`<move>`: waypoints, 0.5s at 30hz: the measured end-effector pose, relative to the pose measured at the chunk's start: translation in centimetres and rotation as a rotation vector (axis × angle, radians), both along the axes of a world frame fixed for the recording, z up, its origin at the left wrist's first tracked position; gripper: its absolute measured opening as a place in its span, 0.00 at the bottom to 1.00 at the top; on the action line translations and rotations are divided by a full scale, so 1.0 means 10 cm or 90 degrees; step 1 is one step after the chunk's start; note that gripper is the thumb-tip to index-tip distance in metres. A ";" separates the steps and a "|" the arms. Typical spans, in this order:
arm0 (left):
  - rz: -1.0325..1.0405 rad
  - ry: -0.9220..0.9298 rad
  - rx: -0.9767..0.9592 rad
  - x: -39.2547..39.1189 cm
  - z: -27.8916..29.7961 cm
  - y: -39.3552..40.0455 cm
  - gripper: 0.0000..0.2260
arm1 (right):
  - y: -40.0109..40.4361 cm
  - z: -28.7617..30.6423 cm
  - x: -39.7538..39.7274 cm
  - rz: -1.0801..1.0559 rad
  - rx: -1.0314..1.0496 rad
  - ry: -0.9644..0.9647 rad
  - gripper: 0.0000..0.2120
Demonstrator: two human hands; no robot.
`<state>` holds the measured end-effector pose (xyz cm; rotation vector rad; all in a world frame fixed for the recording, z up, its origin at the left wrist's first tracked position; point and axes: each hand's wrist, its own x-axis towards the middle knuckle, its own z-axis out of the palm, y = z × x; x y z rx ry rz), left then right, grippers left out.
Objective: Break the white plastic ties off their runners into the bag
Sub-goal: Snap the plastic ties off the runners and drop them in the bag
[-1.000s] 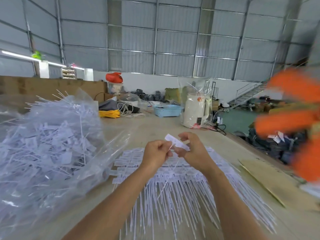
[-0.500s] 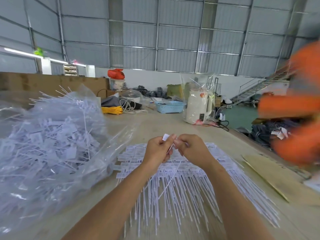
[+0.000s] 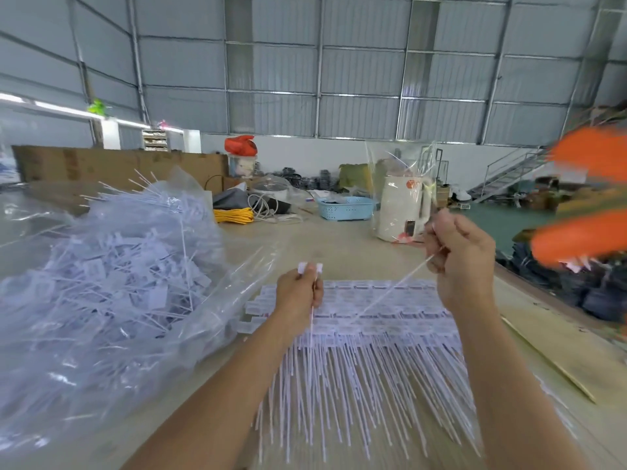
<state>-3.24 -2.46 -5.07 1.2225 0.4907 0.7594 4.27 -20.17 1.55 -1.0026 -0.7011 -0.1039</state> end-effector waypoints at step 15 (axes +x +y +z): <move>-0.181 0.018 0.307 -0.16 0.41 -0.70 0.09 | 0.32 -0.30 -0.09 -0.027 -0.150 -0.125 0.06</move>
